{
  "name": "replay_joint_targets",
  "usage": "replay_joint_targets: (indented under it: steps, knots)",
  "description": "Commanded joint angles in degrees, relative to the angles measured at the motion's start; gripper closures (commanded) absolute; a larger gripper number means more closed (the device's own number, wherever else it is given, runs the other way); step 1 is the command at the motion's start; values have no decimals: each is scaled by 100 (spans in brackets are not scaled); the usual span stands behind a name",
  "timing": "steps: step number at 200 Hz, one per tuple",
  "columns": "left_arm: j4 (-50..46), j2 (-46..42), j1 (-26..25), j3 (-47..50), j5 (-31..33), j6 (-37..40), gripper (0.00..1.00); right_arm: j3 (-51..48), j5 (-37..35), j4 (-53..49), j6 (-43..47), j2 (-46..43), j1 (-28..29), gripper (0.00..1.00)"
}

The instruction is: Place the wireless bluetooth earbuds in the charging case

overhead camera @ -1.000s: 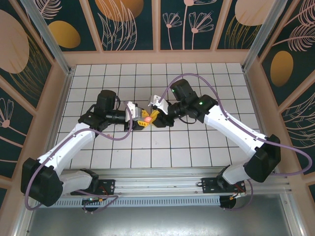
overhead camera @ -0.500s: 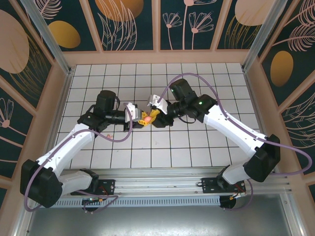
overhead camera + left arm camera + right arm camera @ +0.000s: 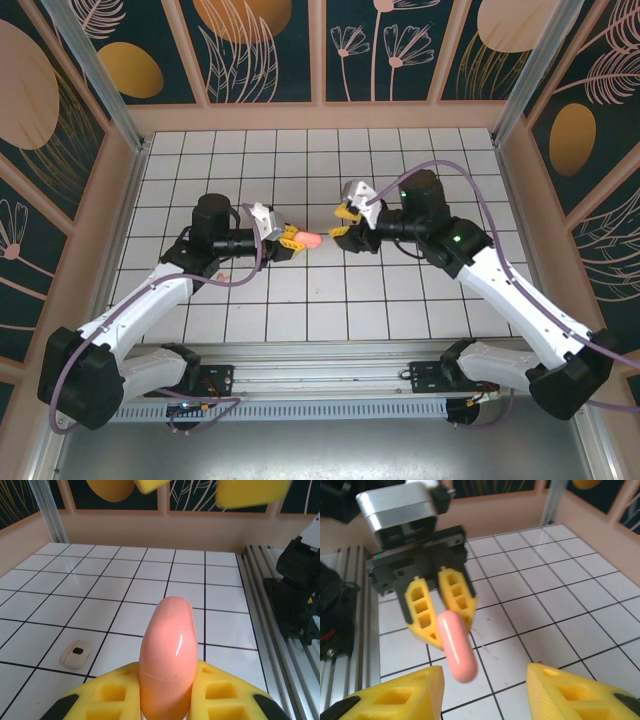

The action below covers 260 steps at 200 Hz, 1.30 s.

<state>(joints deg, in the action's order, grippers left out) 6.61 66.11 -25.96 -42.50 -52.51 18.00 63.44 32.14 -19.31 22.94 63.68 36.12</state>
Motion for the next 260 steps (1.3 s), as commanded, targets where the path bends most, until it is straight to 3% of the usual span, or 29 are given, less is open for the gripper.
replay_joint_targets:
  steps: [1,24,89,142,174,260]
  knots:
    - [515,-23,-50,97,-259,-426,87,-196,600,718,-593,-168,-436,53]
    - [554,-46,-50,119,-303,-446,87,-185,946,825,-782,-152,-758,52]
    - [719,-43,-59,180,-416,-503,87,-240,1455,834,-223,-50,-803,45]
    - [781,-89,-57,198,-463,-455,87,-104,1802,163,1166,263,-760,50]
    - [932,-108,-75,204,-521,-500,87,-128,1597,39,1771,289,-539,50]
    - [1139,-23,-164,119,-555,-606,87,63,2046,78,1717,855,-151,50]
